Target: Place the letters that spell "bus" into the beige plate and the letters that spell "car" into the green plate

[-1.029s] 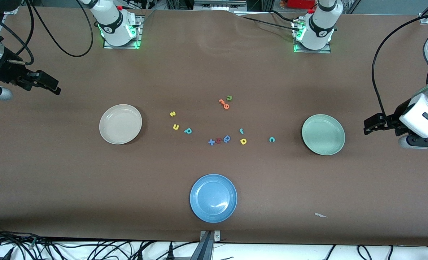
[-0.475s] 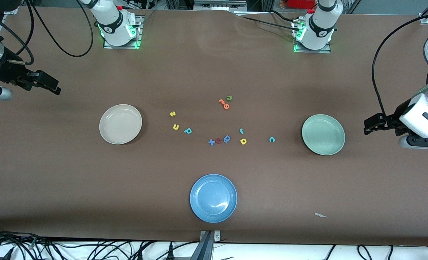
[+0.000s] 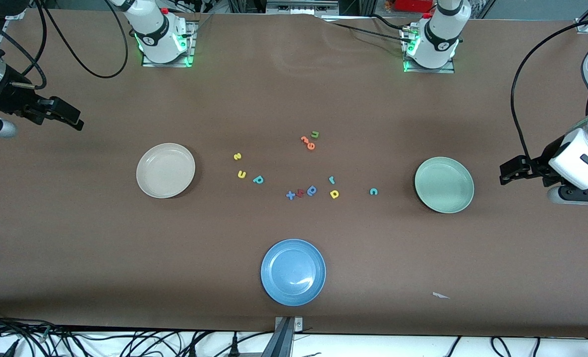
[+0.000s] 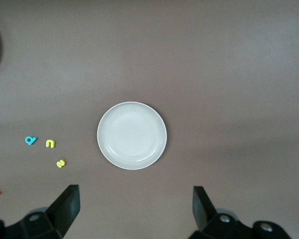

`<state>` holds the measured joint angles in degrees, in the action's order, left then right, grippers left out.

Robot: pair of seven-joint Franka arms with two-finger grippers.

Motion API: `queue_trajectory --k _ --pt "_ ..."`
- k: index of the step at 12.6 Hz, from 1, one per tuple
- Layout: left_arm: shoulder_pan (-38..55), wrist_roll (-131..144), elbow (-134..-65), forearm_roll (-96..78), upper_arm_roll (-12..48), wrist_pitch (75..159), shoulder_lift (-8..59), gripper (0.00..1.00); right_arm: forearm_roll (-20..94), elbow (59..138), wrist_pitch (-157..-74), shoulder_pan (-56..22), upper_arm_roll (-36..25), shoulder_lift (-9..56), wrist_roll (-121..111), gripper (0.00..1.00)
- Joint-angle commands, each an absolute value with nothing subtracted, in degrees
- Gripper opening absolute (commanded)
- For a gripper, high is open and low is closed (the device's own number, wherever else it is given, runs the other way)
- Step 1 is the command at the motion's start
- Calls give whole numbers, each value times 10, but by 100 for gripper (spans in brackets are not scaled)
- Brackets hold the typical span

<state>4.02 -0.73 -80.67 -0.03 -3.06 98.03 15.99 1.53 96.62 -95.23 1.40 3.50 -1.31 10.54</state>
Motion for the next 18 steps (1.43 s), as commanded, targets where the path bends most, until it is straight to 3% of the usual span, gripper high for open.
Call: queue_trajectory --k 1,18 --pt "41 -12 -804 10 -30 973 152 100 16 961 -942 15 36 -17 104 100" --pt "41 -12 -804 11 -30 965 152 100 16 961 -942 15 36 -17 103 100"
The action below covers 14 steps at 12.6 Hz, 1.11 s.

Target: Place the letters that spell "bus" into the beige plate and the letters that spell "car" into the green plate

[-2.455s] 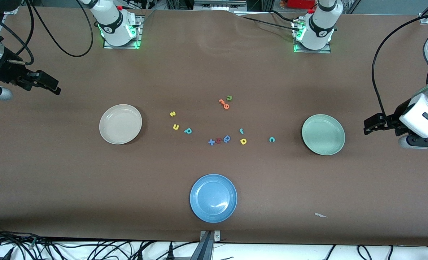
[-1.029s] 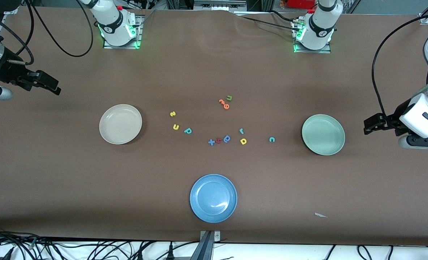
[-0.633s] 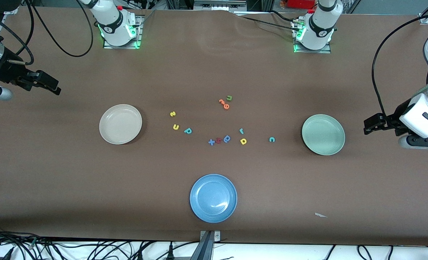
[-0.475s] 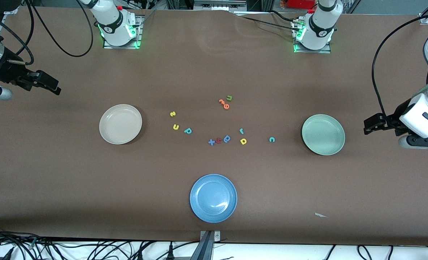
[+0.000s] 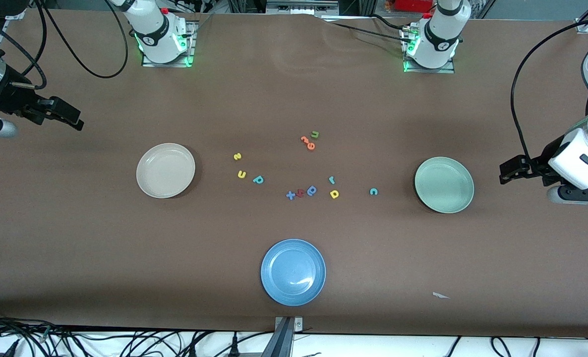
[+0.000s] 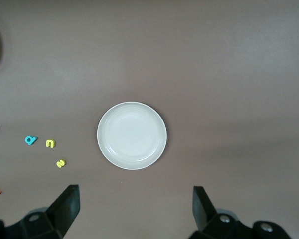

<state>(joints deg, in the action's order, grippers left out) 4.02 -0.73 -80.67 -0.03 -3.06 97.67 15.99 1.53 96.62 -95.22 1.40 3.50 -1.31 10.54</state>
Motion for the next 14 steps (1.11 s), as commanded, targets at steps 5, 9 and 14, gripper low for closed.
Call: queue_trajectory --k 5,9,14 --pt "41 -12 -804 10 -30 957 152 100 16 961 -943 15 36 -17 99 100" --pt "41 -12 -804 9 -33 957 152 100 16 961 -942 15 36 -17 100 100" --pt "38 -13 -804 9 -36 957 152 100 16 961 -942 15 35 -17 99 100"
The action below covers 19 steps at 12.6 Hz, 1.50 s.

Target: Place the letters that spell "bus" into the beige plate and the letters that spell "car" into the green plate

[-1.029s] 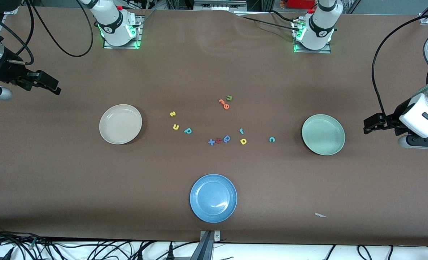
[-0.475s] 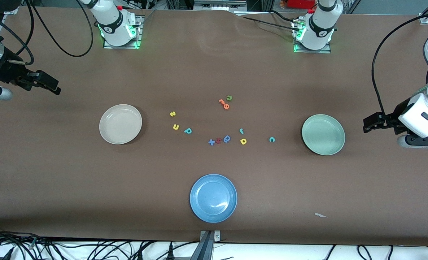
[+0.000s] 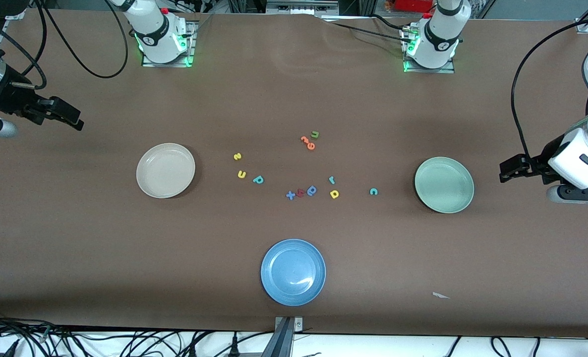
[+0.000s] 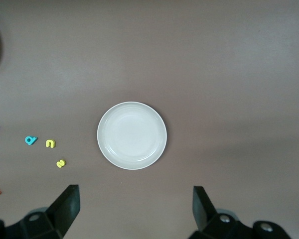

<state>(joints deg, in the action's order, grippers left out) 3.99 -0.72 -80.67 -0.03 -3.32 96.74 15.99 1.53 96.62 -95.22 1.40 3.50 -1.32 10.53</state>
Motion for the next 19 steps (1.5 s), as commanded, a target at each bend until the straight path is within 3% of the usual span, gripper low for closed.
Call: queue_trajectory --k 1,10,16,19 --pt "35 -13 -804 8 -36 957 152 100 16 961 -942 15 36 -17 99 100" --pt "30 -15 -809 4 -37 955 151 100 11 962 -943 7 45 -13 105 100" --pt "39 -14 -813 3 -33 938 152 100 17 961 -960 -87 52 110 110 100" --pt "46 42 -816 -83 -25 938 160 100 18 968 -1052 -150 52 187 118 100"
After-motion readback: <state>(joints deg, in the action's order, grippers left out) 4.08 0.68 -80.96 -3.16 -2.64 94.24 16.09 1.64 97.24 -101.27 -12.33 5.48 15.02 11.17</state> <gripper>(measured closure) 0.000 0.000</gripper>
